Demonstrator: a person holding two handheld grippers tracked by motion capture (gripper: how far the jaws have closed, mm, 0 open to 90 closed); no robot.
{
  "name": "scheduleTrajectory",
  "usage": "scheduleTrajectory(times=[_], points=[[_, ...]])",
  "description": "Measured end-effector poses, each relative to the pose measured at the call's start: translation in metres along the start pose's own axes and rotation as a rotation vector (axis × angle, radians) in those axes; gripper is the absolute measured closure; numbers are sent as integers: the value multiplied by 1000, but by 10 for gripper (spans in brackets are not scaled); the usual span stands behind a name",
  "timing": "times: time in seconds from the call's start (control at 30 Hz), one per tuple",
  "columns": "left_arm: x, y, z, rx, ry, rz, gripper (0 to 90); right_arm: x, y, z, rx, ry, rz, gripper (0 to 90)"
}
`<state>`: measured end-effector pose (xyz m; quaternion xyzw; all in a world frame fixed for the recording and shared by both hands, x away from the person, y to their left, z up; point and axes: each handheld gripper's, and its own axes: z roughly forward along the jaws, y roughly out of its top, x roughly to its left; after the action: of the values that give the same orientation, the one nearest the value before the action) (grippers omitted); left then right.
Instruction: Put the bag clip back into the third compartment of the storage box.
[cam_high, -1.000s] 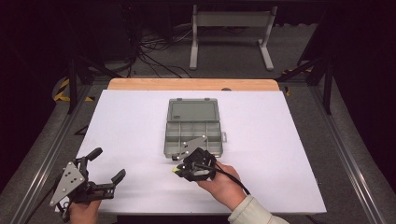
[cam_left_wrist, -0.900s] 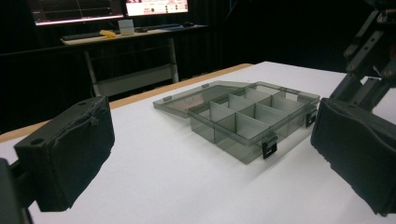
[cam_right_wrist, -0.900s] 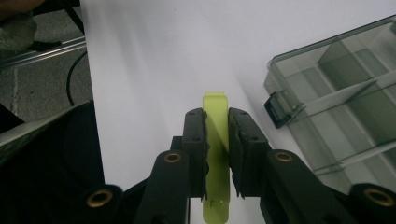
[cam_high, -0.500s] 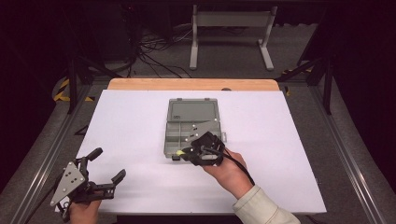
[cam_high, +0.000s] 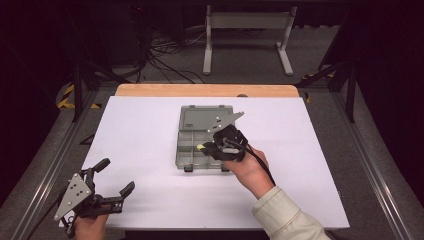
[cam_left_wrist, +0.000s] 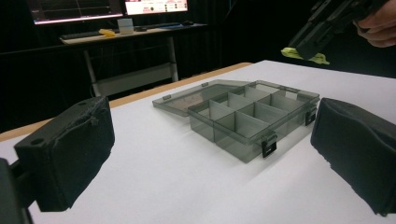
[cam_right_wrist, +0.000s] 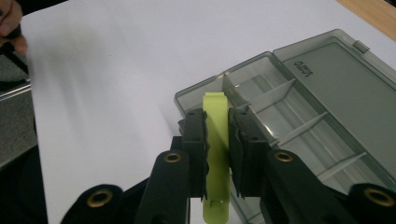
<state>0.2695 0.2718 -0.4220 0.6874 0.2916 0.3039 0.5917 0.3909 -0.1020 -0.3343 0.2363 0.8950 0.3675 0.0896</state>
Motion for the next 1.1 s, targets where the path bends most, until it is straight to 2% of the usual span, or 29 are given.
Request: scheduleTrajectory(times=[0.2,0.53,1.1], points=[[0,0,0,2,0,-1,3,-18,2,7,9,-30,38,777],[0,0,0,4,-3,-1,3,-34,2,17,2,-61,81,777],[1,0,2,5,-11,-6,3,-64,7,42,38,-128,120,777]])
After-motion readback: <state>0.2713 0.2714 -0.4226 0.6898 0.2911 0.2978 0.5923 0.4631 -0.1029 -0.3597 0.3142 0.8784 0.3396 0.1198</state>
